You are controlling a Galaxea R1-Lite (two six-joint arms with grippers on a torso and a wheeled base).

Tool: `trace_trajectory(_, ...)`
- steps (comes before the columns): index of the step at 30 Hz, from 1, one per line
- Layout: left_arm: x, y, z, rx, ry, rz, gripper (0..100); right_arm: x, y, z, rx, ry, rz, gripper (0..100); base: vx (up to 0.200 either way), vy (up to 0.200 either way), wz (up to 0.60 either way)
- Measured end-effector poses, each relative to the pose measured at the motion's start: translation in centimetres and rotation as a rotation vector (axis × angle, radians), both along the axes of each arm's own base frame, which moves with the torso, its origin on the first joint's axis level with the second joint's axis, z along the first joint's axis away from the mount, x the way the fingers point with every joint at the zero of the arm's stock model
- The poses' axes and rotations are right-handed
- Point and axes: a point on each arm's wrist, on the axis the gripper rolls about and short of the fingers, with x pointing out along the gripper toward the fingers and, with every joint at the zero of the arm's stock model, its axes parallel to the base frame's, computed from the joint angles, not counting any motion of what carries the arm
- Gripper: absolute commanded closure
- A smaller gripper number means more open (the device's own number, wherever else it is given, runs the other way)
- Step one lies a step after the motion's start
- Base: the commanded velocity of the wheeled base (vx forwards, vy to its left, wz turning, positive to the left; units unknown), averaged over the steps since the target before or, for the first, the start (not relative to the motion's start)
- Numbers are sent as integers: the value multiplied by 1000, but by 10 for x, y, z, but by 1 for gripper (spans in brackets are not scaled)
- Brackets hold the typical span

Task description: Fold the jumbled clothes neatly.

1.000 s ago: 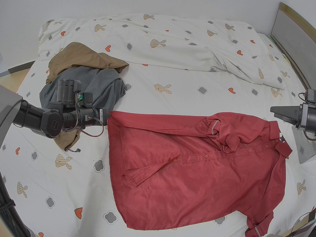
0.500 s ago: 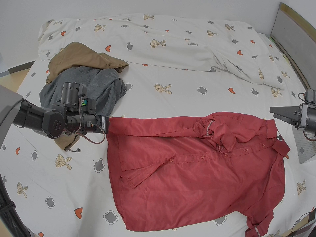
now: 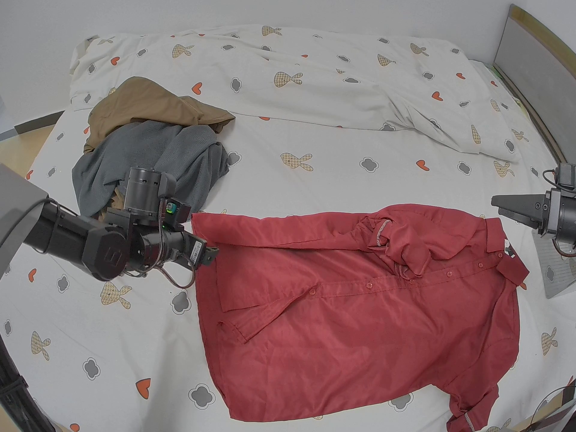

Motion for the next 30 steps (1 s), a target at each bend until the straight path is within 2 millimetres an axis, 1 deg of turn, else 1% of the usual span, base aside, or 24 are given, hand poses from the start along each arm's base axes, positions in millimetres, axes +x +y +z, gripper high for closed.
trace_trajectory(4, -11, -12, 0, 88, -123, -53, 0, 0, 0, 0, 0, 0, 0, 0, 0, 0, 0)
trace_trajectory(7, -15, -19, -4, 135, -189, -64, 0, 0, 0, 0, 0, -1, 1, 0, 0, 0, 0)
trace_trajectory(12, -16, -29, -17, 248, -223, -116, 0, -1, 0, 1, 0, -3, 1, 0, 0, 0, 0)
trace_trajectory(16, -13, -35, -32, 354, -206, -167, 0, -1, 0, 1, 0, -5, 1, 0, 0, 0, 0)
trace_trajectory(20, -7, -37, -40, 469, -201, -193, 0, -2, 0, 1, -1, -7, 1, 0, 0, 0, 0)
trace_trajectory(26, 4, -37, -42, 539, -214, -187, 0, -2, 0, 2, -1, -8, 1, 0, 0, 0, 0)
trace_trajectory(30, 17, -39, -32, 612, -257, -187, 0, -2, 0, 2, -1, -8, 1, 0, 0, 0, 0)
